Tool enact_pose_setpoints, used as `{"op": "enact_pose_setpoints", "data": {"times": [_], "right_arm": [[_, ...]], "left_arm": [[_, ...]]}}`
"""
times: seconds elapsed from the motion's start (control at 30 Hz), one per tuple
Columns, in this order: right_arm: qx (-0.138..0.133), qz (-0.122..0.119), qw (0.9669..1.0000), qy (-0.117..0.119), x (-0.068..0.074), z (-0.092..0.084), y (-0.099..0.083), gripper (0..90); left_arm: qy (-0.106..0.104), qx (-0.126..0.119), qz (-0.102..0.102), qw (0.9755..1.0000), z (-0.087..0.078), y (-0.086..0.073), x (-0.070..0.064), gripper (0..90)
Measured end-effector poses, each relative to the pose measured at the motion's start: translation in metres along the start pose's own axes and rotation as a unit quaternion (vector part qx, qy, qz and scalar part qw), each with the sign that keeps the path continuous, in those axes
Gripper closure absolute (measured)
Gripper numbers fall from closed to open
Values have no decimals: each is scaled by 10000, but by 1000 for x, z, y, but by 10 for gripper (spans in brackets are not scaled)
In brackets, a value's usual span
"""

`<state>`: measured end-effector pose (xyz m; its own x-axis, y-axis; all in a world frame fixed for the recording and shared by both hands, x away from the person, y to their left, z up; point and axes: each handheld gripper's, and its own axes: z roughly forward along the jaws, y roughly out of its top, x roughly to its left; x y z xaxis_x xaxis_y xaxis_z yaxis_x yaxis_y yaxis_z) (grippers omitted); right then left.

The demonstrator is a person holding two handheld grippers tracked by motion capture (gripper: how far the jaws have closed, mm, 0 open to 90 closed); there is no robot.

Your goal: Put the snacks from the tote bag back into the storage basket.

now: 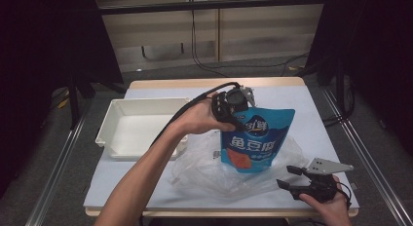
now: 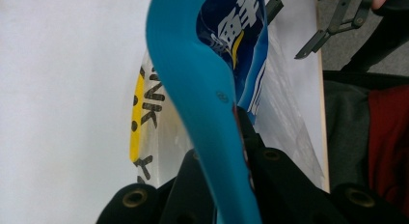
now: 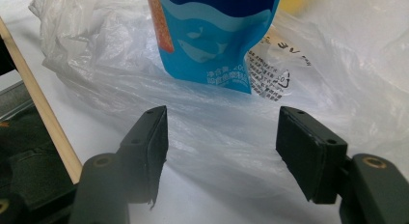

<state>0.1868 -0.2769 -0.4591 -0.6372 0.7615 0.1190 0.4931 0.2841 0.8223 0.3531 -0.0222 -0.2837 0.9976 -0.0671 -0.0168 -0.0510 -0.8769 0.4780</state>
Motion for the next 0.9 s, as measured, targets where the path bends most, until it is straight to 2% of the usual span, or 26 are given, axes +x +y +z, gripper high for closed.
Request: {"op": "enact_pose_setpoints", "data": {"times": [0.1, 0.17, 0.23, 0.37, 0.5, 0.53, 0.57, 0.7, 0.73, 0.77, 0.8, 0.83, 0.87, 0.9], "right_arm": [[8, 4, 10000, -8, 0, 0, 0, 358], [6, -20, 10000, -14, 1, 0, 0, 357], [6, -16, 10000, -15, 1, 0, 0, 355], [-7, -4, 10000, -28, 0, -1, 0, 352], [-24, 1, 10000, -50, -1, -1, 0, 351], [-17, 10, 10000, -66, -1, -1, 0, 351], [-26, 11, 10000, -78, -1, -2, 0, 351], [-64, 11, 9999, -90, -2, -2, 0, 350], [-64, 12, 9999, -94, -2, -2, 0, 350], [-64, 12, 9999, -101, -2, -2, 0, 350], [-65, 9, 9999, -101, -2, -2, 0, 349], [-65, 11, 9999, -105, -2, -2, 0, 348], [-69, 23, 9999, -105, -2, -2, 0, 347], [-74, 49, 9999, -102, -2, -3, 0, 346]], "left_arm": [[33, 30, -108, 9999, 0, 2, 1, 900], [-27, 31, -56, 10000, 0, 2, 0, 900], [133, -7, -35, 9999, 0, 1, -1, 900], [178, 13, 81, 9998, 0, 2, -3, 900], [93, -105, 61, 9999, 0, 3, -4, 900], [3, -122, 91, 9999, -1, 3, -4, 900], [97, -161, 6, 9998, 0, 3, -4, 900], [40, -228, 33, 9997, 0, 7, -4, 900], [133, -296, -16, 9995, 0, 8, -4, 900], [27, -288, -64, 9996, 1, 10, -4, 900], [62, -262, -19, 9996, 1, 12, -4, 900], [170, -233, -78, 9996, 1, 15, -4, 900], [88, -244, -114, 9996, 0, 17, -4, 900], [118, -322, -101, 9994, -1, 19, -5, 900]]}}
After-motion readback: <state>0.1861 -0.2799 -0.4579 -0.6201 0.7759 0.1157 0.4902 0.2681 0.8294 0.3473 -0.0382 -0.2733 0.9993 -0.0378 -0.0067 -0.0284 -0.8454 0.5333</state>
